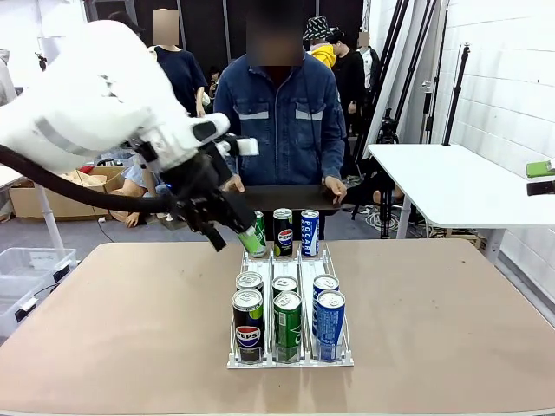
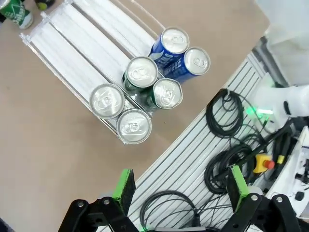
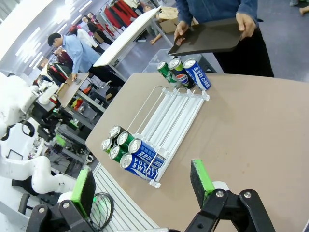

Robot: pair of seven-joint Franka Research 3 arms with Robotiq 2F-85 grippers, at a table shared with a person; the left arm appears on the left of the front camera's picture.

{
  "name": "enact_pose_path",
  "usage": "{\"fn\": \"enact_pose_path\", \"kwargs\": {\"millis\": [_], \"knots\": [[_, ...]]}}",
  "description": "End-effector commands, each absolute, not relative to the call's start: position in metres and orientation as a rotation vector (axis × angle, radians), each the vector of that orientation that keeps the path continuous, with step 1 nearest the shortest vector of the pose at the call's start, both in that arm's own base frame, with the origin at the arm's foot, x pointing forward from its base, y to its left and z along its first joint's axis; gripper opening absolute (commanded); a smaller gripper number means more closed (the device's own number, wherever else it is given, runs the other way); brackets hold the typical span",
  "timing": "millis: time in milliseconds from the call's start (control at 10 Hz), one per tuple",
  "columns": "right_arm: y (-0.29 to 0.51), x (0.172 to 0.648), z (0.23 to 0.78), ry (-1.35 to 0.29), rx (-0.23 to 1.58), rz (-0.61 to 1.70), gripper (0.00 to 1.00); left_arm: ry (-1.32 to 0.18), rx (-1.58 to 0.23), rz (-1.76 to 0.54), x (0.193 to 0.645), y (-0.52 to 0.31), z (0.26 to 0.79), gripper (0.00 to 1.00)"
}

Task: Retrieve and hand over the desired beverage to the person.
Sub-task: Pick up a can of the same type that the person held from the Automatic Can Dispenser.

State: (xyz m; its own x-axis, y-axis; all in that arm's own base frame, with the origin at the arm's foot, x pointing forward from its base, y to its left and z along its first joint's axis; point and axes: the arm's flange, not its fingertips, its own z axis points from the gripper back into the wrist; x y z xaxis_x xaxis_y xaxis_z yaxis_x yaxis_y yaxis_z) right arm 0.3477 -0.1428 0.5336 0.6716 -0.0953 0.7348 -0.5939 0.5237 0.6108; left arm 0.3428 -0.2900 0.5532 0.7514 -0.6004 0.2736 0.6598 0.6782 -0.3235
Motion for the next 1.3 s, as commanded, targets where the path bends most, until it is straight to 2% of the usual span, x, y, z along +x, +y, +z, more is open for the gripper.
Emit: {"fn": "enact_pose_path", "kwargs": {"millis": [0,200,600,1200], "knots": [[-0.143,0.349,0.534,-0.819,1.014,0.344,1.0,-0.13,-0.29,-0.689,0.343,-0.32,0.543,1.0],[-0.143,0.349,0.534,-0.819,1.014,0.344,1.0,-0.19,-0.157,-0.659,0.327,-0.354,0.53,1.0],[-0.143,0.349,0.534,-0.819,1.014,0.344,1.0,-0.229,-0.044,-0.604,0.308,-0.394,0.505,1.0],[-0.143,0.349,0.534,-0.819,1.014,0.344,1.0,-0.195,-0.005,-0.584,0.307,-0.433,0.475,1.0]]}}
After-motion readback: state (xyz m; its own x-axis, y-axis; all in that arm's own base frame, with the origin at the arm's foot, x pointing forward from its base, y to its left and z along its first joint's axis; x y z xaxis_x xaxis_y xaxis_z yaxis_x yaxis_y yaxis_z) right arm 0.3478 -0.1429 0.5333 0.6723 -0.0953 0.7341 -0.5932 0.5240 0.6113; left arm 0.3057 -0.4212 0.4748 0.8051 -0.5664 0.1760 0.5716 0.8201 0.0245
